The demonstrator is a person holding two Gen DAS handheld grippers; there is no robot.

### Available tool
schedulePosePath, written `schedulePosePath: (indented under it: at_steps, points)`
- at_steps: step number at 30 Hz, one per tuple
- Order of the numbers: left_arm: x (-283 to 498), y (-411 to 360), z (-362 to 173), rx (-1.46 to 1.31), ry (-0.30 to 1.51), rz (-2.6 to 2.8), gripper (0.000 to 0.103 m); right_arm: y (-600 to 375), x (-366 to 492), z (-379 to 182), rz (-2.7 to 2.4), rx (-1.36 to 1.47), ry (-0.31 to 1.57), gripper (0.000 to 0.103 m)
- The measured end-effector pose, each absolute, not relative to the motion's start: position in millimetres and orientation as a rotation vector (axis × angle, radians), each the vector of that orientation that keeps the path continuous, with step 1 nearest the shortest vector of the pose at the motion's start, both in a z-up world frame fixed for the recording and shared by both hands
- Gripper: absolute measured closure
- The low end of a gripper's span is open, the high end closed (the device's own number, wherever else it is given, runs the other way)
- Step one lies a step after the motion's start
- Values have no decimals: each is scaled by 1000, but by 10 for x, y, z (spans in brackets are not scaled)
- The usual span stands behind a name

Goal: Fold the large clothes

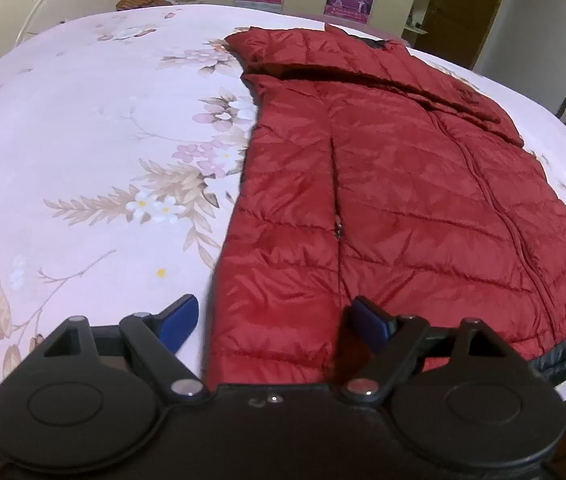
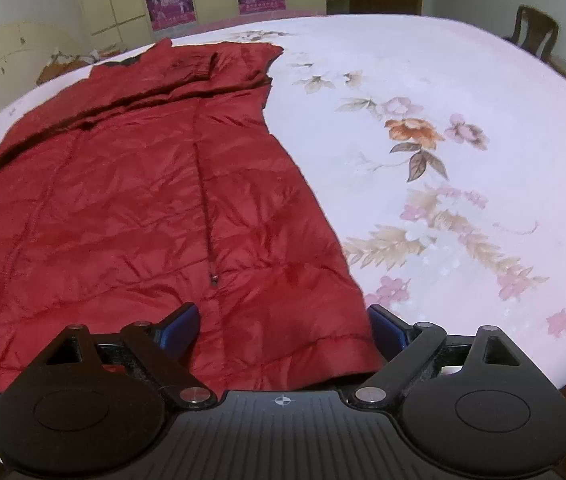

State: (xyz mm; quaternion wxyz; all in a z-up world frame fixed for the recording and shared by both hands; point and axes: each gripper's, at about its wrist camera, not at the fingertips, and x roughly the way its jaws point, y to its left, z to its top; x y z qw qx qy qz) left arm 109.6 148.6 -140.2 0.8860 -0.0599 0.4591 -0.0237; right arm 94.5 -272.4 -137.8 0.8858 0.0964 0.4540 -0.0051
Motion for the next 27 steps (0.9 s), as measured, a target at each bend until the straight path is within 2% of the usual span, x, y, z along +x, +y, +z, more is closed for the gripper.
schedulePosePath:
  at_steps: [2, 7, 10, 11, 13, 14, 15, 17, 20, 27]
  points:
    - [1081, 1505, -1385, -136, 953, -47, 22, -2703, 937, -1351, 16, 205, 945, 44]
    - [1046, 1566, -1369, -149, 953, -21, 22, -2656, 950, -1325, 58, 212, 950, 66]
    - [1041, 1530, -1382, -143, 957, -33, 25, -2636, 956, -1324, 72, 212, 952, 75]
    - [1033, 1530, -1384, -153, 956, -40, 30, -2634, 957, -1321, 77, 215, 953, 82]
    - [1022, 1528, -1375, -172, 952, -62, 43, -2634, 965, -1312, 81, 221, 957, 84]
    - [1020, 1530, -1365, -187, 953, -80, 54, -2633, 966, -1305, 84, 220, 957, 86]
    - [1019, 1530, -1359, -201, 954, -93, 70, -2632, 968, -1297, 85, 217, 957, 87]
    - [1040, 1542, -1346, -237, 959, -118, 83, -2635, 969, -1273, 84, 210, 953, 90]
    - [1052, 1560, -1314, -267, 939, -129, 90, -2628, 968, -1212, 87, 194, 944, 91]
    - [1102, 1561, -1042, -289, 842, -175, 93, -2616, 983, -1027, 91, 184, 896, 92]
